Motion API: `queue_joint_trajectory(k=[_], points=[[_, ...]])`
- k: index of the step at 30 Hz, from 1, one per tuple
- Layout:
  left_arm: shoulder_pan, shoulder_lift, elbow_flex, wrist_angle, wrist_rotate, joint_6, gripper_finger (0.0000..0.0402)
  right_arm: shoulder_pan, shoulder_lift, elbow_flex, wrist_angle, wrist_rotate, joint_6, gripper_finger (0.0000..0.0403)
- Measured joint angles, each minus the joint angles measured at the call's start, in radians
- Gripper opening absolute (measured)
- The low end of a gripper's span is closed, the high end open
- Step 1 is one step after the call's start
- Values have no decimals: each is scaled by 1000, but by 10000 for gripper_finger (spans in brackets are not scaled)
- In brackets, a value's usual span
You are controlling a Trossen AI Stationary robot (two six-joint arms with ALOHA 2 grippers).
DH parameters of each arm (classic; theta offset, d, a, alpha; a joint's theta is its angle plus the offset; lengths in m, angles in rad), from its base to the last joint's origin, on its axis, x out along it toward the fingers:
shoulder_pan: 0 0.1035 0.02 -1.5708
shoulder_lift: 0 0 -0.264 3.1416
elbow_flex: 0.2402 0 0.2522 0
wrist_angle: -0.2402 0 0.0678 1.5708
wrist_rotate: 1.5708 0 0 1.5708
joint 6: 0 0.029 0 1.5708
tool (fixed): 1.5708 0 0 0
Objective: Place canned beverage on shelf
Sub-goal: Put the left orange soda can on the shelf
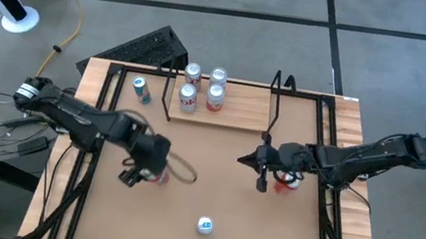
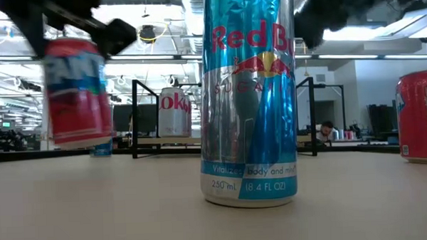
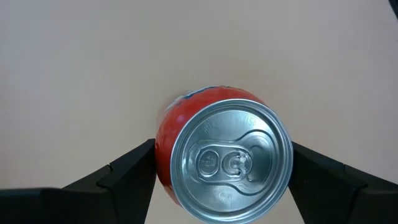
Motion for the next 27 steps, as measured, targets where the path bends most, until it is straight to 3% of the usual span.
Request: queue_joint_trajectory(k=[7,15,27], points=[[208,31,14,111,135,73,293,-92,31,-191,360,-56,41,28],[280,161,124,30,144,110,293,-114,157,-195,571,-57,80,28],[275,307,171,0,164,79,295,-114,246,-143,582,-58,60,28]])
